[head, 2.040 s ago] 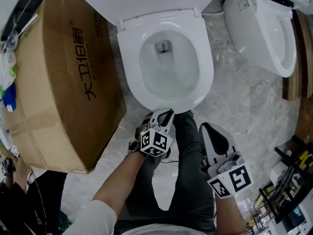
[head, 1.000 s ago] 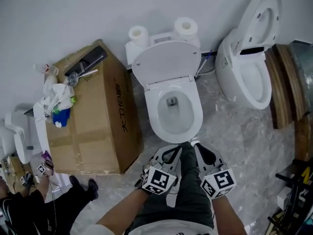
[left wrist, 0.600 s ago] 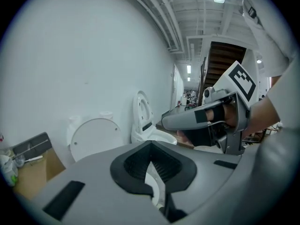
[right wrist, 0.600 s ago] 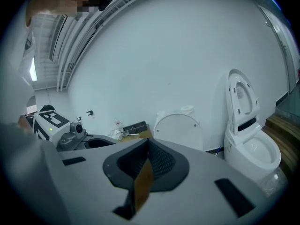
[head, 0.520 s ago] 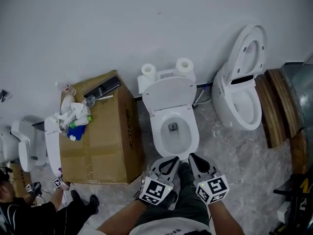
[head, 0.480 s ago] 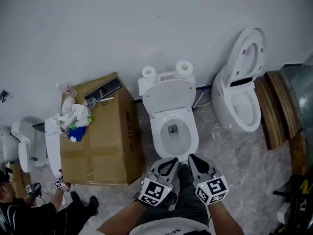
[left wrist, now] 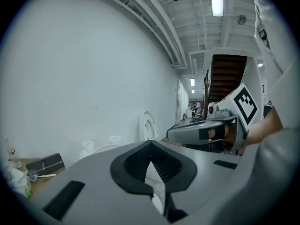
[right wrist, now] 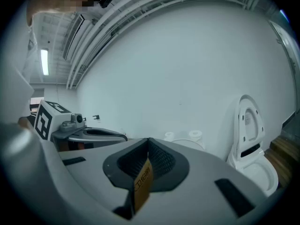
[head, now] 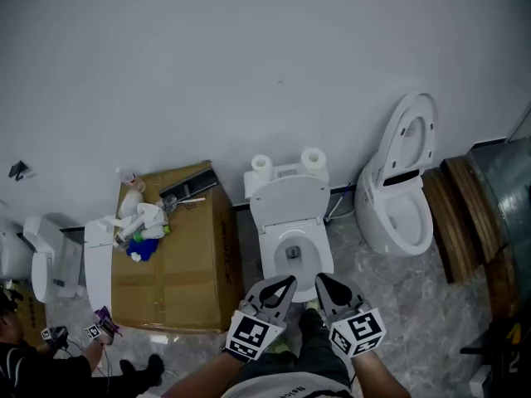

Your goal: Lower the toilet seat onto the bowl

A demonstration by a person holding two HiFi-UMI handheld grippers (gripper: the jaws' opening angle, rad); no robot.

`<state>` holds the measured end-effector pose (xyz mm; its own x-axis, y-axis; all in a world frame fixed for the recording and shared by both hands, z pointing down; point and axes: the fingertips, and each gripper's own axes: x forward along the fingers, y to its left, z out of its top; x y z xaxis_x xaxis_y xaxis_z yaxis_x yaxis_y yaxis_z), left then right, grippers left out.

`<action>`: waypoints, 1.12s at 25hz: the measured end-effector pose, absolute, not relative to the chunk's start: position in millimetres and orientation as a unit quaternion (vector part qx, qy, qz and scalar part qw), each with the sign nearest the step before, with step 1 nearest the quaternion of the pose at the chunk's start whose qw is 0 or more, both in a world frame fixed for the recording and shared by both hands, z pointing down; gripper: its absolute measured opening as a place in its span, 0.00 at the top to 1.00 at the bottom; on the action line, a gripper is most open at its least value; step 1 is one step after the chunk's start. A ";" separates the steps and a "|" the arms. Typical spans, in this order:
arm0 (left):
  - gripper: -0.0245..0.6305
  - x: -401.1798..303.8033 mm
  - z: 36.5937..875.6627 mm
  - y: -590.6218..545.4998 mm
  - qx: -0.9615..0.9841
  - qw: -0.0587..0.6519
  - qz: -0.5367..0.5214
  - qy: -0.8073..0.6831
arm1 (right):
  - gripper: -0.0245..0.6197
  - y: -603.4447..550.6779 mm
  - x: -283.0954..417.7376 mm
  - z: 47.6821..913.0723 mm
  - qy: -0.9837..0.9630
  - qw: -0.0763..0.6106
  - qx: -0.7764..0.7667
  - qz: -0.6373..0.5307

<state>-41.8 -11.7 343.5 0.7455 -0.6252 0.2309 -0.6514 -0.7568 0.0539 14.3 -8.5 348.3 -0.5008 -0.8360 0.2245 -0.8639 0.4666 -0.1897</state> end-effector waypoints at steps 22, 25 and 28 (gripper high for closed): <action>0.95 -55.3 219.1 -23.4 0.925 0.049 0.013 -0.376 | 0.94 -29.8 0.3 232.1 -0.881 0.031 0.468 0.055; 0.95 -56.6 219.2 -25.7 0.924 0.048 0.011 -0.380 | 0.94 -32.0 -0.6 231.4 -0.882 0.031 0.467 0.053; 0.95 -56.4 220.5 -29.8 0.923 0.049 0.011 -0.382 | 0.94 -36.0 -0.2 232.3 -0.882 0.035 0.466 0.055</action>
